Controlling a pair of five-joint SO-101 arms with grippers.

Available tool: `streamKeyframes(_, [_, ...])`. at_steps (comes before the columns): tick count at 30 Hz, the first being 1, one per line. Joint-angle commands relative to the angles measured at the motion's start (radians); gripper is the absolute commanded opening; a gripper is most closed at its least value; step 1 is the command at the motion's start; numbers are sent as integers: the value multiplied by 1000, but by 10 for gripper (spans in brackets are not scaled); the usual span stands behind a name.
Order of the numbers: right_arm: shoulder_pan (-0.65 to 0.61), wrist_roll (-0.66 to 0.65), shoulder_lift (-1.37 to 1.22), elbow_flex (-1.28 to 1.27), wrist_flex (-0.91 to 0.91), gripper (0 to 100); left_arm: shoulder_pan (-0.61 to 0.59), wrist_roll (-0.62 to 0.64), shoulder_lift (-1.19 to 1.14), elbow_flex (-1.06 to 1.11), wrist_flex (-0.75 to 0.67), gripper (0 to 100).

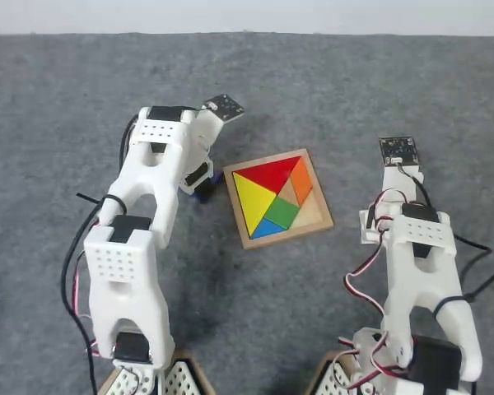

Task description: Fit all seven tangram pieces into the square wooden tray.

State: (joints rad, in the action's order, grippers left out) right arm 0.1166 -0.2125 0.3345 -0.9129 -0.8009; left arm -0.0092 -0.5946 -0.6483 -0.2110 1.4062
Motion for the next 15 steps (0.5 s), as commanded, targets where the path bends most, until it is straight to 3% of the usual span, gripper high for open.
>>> streamKeyframes(1, [4, 8, 36, 48, -1, 310, -2, -15, -29, -18, 25, 235])
streamKeyframes(10, [4, 8, 38, 48, -1, 310, 0, -12, -296, -420, 275, 246])
streamKeyframes(15, [4, 8, 38, 48, -1, 310, -3, 17, -402, -575, 351, 187])
